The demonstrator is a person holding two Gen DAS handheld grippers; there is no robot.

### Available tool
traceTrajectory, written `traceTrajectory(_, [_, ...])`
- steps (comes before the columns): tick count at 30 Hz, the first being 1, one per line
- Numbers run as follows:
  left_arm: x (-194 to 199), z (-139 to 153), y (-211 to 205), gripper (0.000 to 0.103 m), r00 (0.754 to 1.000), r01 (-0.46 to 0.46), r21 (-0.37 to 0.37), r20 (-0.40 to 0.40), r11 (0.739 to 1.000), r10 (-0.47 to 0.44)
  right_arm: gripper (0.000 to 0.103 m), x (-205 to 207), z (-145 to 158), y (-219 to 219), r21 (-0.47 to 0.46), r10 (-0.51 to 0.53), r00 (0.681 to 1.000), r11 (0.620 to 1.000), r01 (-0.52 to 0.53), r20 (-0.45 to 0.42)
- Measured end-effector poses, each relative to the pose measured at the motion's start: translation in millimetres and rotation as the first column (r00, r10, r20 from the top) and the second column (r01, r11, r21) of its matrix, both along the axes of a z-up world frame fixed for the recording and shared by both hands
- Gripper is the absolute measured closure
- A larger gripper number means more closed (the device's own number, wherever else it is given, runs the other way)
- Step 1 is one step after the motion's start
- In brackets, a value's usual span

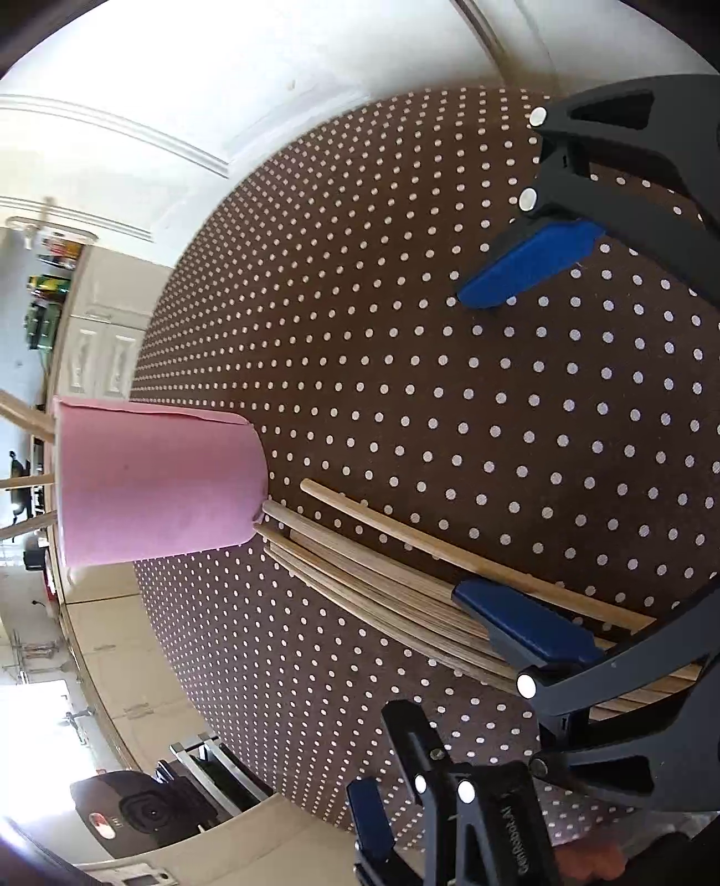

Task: Organize utensils
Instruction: 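Lower the open right gripper over a chopstick in the pile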

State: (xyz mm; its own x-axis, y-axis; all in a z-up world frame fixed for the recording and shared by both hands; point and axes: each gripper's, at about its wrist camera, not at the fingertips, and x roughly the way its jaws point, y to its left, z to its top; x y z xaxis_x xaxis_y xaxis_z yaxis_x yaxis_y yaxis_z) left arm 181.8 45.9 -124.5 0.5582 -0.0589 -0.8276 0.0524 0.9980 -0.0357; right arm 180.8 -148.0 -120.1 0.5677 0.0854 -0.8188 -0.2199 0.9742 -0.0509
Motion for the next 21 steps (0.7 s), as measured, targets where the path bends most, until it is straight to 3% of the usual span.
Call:
traceTrajectory(10, [-13.3,0.8,1.2,0.017,1.0,-0.021,-0.018,-0.007,1.0,0.021,0.009,-13.4,-3.9,-6.0,0.011,-0.045,0.996,0.999,0.044,0.074])
traceTrajectory(21, [-12.4,2.4,-18.5,0.017,1.0,0.002,-0.001,-0.027,1.0,-0.002,0.05,-28.8,-0.7,-12.1,0.068,0.013,0.993,0.997,-0.021,0.12])
